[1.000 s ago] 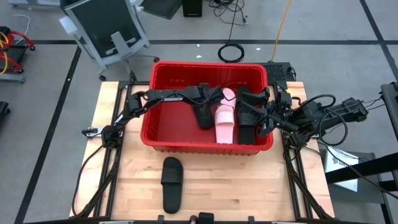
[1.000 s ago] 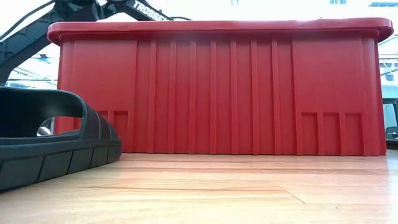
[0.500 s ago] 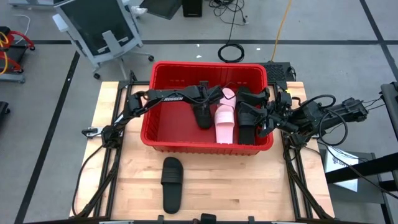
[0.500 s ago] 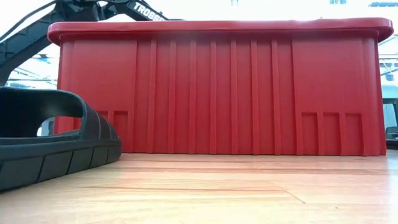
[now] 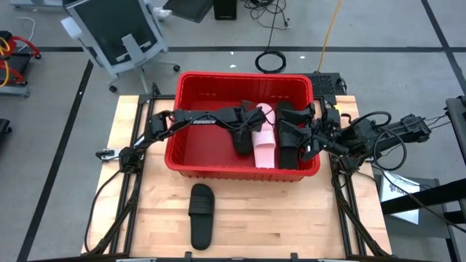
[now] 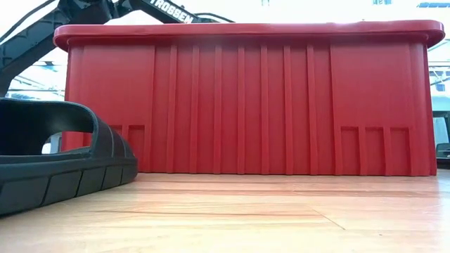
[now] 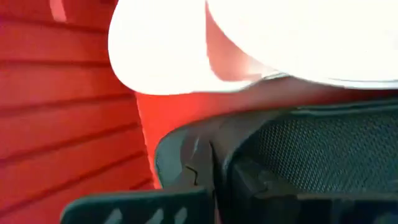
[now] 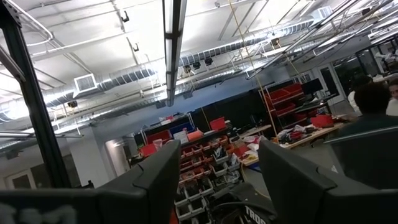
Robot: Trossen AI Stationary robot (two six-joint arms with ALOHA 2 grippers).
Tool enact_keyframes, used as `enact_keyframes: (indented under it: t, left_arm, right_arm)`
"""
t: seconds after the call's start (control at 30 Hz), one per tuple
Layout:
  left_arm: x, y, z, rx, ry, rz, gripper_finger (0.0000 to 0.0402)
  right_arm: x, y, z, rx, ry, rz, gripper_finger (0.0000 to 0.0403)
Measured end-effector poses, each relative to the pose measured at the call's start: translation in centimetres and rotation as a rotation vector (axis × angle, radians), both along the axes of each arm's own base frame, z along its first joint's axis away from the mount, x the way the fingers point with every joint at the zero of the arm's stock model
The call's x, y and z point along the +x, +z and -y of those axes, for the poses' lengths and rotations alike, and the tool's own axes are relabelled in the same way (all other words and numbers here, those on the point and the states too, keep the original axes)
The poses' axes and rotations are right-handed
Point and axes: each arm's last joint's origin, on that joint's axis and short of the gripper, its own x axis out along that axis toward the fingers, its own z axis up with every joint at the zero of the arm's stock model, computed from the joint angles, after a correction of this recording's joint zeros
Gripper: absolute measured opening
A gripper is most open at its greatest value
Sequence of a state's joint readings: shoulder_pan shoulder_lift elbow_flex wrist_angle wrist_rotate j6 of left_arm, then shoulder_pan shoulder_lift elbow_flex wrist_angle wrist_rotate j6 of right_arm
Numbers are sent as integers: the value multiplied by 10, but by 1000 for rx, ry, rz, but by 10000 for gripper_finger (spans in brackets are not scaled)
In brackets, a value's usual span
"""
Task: Pick and place slides into bin
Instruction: Put the black slide into the red bin
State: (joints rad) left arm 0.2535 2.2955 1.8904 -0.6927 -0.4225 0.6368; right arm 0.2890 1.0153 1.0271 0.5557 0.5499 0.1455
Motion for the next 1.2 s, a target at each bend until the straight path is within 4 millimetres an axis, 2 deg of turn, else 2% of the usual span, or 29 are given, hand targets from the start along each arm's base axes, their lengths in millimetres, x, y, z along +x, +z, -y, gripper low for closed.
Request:
enact_keyframes:
  t: [0.13, 0.67, 1.0, 1.2]
  left_arm:
    - [1, 0, -1, 13, -38, -12, 6]
    - [-8, 4, -33, 9, -125, -50, 3]
    - [-11, 3, -48, 57, -104, -50, 3]
    - [-11, 3, -50, 62, -103, -48, 3]
  right_arm:
    - [0, 0, 0, 4, 2, 1, 205]
    - [0, -1, 0, 7, 5, -6, 205]
    - [0, -1, 0, 14, 8, -6, 205]
    - [1, -1, 0, 24, 13, -6, 205]
